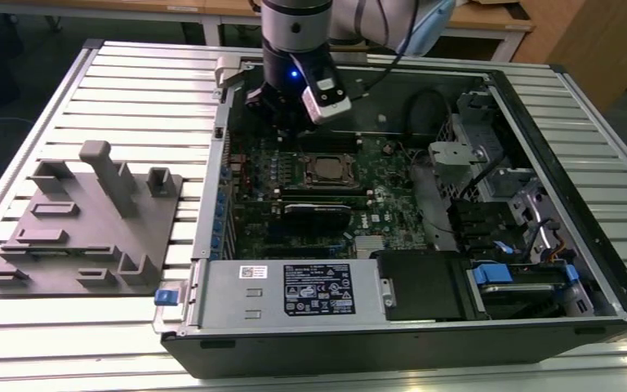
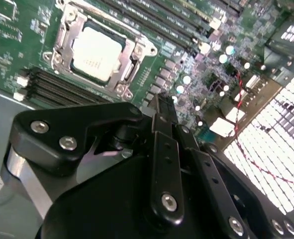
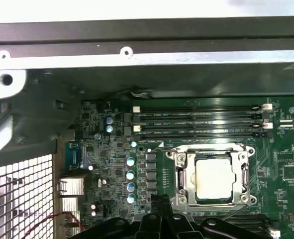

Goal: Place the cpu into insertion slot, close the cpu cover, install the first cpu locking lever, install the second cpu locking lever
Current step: 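Install the first cpu locking lever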

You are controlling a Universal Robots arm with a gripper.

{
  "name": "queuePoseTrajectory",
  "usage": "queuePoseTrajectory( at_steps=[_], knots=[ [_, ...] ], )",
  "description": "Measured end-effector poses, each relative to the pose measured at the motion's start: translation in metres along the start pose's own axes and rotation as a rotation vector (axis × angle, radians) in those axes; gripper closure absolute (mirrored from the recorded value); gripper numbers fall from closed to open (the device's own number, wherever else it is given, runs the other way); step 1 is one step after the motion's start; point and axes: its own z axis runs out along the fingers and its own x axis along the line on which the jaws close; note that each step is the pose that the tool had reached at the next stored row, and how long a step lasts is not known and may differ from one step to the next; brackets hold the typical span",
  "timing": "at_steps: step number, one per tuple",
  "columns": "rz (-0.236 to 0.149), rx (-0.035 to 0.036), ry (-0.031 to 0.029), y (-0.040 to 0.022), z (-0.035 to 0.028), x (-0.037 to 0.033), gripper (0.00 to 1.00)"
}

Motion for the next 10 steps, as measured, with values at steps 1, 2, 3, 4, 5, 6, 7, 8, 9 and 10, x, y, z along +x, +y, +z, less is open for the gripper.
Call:
queuePoseTrajectory(
  at_steps=[1, 2, 3, 4, 5, 6, 7, 8, 9, 10],
  knots=[
    [0.000, 0.0000, -0.0001, -0.0001, 0.0000, 0.0009, 0.89],
    [0.000, 0.0000, -0.0006, -0.0001, 0.0001, 0.0016, 0.89],
    [0.000, 0.0000, -0.0035, -0.0002, 0.0001, 0.0027, 0.89],
    [0.000, -0.0003, -0.0096, -0.0002, 0.0002, 0.0036, 0.89],
    [0.000, -0.0004, -0.0142, -0.0002, 0.0003, 0.0041, 0.89],
    [0.000, -0.0007, -0.0169, -0.0002, 0.0006, 0.0047, 0.89],
    [0.000, -0.0008, -0.0185, -0.0001, 0.0009, 0.0054, 0.89],
    [0.003, -0.0007, -0.0191, 0.0002, 0.0012, 0.0060, 0.89],
    [0.007, -0.0006, -0.0193, 0.0003, 0.0015, 0.0063, 0.89],
    [0.011, -0.0005, -0.0196, 0.0004, 0.0018, 0.0066, 0.89]
  ],
)
